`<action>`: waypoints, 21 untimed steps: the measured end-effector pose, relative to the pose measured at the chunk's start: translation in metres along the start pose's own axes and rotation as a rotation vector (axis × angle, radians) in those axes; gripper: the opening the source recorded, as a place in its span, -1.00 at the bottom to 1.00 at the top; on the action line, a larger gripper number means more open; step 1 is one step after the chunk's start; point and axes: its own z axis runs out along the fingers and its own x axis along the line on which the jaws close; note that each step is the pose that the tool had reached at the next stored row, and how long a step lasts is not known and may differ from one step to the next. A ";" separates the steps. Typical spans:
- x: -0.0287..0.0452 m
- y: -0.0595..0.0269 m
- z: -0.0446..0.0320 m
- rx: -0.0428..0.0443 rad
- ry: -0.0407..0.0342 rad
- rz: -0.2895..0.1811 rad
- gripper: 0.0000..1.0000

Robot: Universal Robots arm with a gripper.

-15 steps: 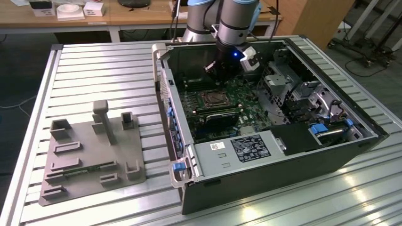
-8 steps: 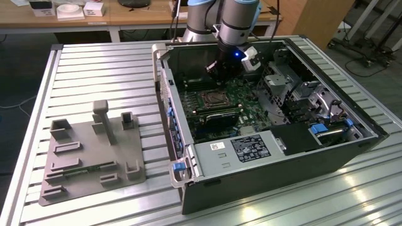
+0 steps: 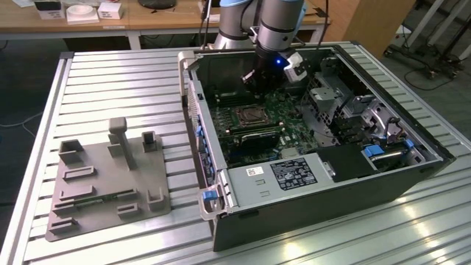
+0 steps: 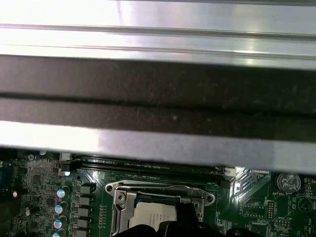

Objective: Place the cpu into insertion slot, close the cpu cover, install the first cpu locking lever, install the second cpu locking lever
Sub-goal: 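Install the second cpu locking lever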

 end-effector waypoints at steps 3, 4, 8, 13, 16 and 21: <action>0.0003 -0.0048 -0.0001 0.0000 -0.0001 0.000 -0.80; 0.0004 -0.0065 -0.0001 0.0000 0.0000 0.000 -0.80; 0.0008 -0.0116 -0.0006 0.0000 -0.0001 0.000 -0.80; -0.0001 -0.0148 -0.0027 0.0001 0.0000 0.000 -0.80; -0.0003 -0.0169 -0.0031 -0.0001 -0.0001 0.000 -0.80; 0.0001 -0.0246 -0.0037 -0.0001 -0.0001 0.000 -0.80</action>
